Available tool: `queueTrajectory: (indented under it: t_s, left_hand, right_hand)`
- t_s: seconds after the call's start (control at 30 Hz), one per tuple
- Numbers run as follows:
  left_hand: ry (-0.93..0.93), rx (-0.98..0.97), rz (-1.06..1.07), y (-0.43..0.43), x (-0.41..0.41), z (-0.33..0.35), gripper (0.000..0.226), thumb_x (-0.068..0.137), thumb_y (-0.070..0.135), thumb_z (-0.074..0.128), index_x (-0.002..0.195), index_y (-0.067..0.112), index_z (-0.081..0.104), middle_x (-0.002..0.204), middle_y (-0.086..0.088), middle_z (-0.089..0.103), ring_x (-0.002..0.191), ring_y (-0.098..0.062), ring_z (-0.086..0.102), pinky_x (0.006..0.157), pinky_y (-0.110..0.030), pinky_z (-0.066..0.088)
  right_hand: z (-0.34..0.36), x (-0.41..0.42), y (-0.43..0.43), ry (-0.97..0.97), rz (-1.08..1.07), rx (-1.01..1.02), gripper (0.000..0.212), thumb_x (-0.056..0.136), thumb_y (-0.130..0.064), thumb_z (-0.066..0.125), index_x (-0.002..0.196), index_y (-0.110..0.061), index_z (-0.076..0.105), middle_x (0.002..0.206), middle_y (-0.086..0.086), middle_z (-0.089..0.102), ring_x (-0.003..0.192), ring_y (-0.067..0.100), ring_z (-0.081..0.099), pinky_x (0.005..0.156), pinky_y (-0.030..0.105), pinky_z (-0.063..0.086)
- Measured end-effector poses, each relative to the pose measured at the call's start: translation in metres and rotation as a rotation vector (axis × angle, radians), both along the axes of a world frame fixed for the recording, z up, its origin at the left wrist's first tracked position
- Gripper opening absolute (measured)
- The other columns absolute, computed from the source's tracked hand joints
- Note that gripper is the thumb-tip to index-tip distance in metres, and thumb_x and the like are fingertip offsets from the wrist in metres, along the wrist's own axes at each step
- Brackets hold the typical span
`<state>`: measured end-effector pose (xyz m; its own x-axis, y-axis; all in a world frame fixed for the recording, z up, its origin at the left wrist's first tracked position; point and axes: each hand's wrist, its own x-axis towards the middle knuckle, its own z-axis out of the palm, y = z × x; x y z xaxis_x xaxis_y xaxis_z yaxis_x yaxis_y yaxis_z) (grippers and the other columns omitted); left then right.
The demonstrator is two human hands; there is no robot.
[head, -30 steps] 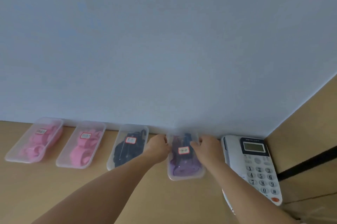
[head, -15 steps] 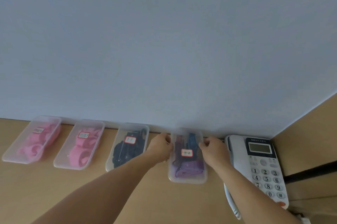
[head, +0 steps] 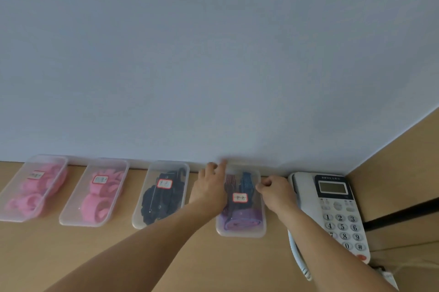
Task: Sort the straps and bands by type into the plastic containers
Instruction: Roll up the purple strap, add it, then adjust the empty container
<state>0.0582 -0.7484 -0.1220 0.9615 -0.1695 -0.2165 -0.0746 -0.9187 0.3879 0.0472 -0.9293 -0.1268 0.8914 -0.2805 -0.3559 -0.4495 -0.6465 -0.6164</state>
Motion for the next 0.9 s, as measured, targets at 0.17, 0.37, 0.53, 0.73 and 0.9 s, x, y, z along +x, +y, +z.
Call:
queueTrajectory:
  t_s: [0.17,0.37,0.53,0.73,0.9]
  left_hand:
    - [-0.283,0.27,-0.532,-0.01,-0.002,-0.018,0.054,0.066,0.021,0.078,0.116,0.005,0.066,0.118,-0.01,0.062,0.112,-0.028,0.061,0.09,-0.034,0.054]
    - [-0.188,0.191,-0.38,-0.03,-0.013,-0.027,0.069,0.093,0.04,0.019,0.14,-0.005,0.043,0.15,-0.023,0.038,0.142,-0.037,0.031,0.12,-0.047,0.024]
    - [-0.14,0.239,-0.396,-0.029,-0.019,-0.025,0.072,0.093,0.048,0.004,0.157,0.016,-0.001,0.164,-0.008,-0.013,0.15,-0.03,-0.012,0.122,-0.046,-0.004]
    - [-0.155,0.245,-0.377,-0.03,-0.018,-0.03,0.066,0.099,0.046,0.013,0.157,0.017,-0.002,0.164,-0.004,-0.015,0.149,-0.025,-0.022,0.122,-0.044,-0.009]
    - [-0.181,0.223,-0.365,-0.03,-0.018,-0.031,0.067,0.099,0.045,0.019,0.157,0.016,0.004,0.164,-0.006,-0.01,0.149,-0.024,-0.02,0.12,-0.042,-0.015]
  right_hand:
    - [-0.002,0.001,-0.001,-0.006,0.015,-0.027,0.016,0.09,-0.025,0.063,0.075,-0.019,0.064,0.075,-0.003,0.064,0.075,0.02,0.059,0.056,0.026,0.033]
    - [-0.008,0.004,-0.005,0.029,0.035,-0.003,0.019,0.085,-0.021,0.061,0.066,-0.021,0.057,0.068,-0.004,0.06,0.069,0.019,0.055,0.051,0.024,0.03]
    - [-0.013,0.008,-0.008,0.056,0.007,0.099,0.01,0.08,-0.02,0.063,0.072,-0.014,0.063,0.069,0.003,0.067,0.066,0.024,0.061,0.057,0.028,0.042]
    - [-0.014,0.026,-0.009,0.039,-0.1,0.265,0.031,0.084,-0.044,0.058,0.069,-0.017,0.062,0.066,0.004,0.065,0.065,0.028,0.062,0.06,0.036,0.047]
    - [-0.022,0.034,-0.008,0.031,-0.142,0.327,0.026,0.09,-0.034,0.061,0.073,-0.014,0.062,0.07,0.007,0.064,0.067,0.028,0.06,0.062,0.036,0.044]
